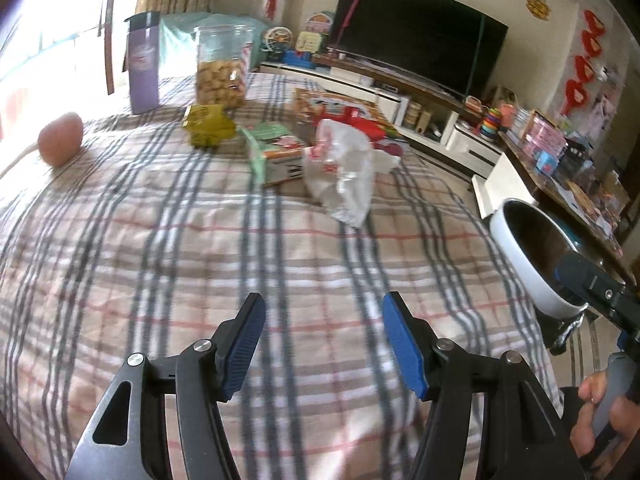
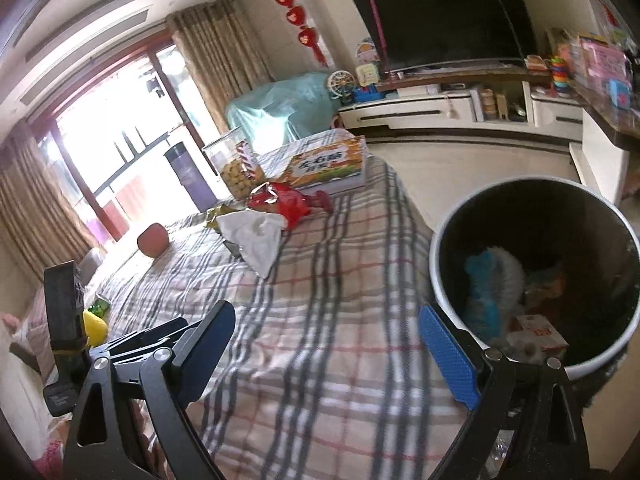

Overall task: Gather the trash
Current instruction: 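Move both open tools back toward the remaining items on the bed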

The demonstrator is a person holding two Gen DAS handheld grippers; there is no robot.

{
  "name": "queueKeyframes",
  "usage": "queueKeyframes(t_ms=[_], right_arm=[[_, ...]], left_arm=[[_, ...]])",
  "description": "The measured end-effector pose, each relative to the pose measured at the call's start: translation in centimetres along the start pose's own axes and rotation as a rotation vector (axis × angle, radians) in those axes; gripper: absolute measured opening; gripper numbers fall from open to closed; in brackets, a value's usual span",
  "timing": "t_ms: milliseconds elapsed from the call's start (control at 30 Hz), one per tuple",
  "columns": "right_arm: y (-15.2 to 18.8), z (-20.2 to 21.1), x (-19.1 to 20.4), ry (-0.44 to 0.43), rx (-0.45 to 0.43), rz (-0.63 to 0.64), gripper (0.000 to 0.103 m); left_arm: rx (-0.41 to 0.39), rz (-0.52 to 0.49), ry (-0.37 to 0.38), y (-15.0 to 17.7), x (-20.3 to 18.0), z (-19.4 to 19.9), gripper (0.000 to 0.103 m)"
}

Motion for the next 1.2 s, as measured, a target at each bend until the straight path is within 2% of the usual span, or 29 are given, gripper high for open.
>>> queueKeyframes(t_ms=[267, 700, 1000, 1200], right_arm=[[0.1, -2.8, 1.8, -0.035, 0.03, 0.0, 0.094], [-1.0, -7.0, 3.7, -0.088, 0.072, 0.013, 0.094], [-2.4, -10.7, 5.1, -0.132, 0.099, 0.029, 0.094], [-2.9, -13.2, 5.7, -0.15, 0.116, 0.025, 0.094]], left_arm=[[0.004, 0.029, -0.035, -0.8, 2.3, 0.0, 0.06], [0.018, 0.036, -0.074, -3.1, 5.1, -3.1, 0.06], [0.001, 0.052, -0.113, -7.5, 8.5, -6.2, 0.061], [-0.016, 0.081, -0.127, -11.0, 10.5, -9.8, 0.062]])
Point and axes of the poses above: each gripper's, at about its wrist camera, not at the fingertips, and z roughly against the way its jaws point, x to its left, y to its underside, the point moved 6 cm from there along -z, roughly the way its jaws point, and after that the axes turned 5 degrees about -y, right-handed, at the moved point
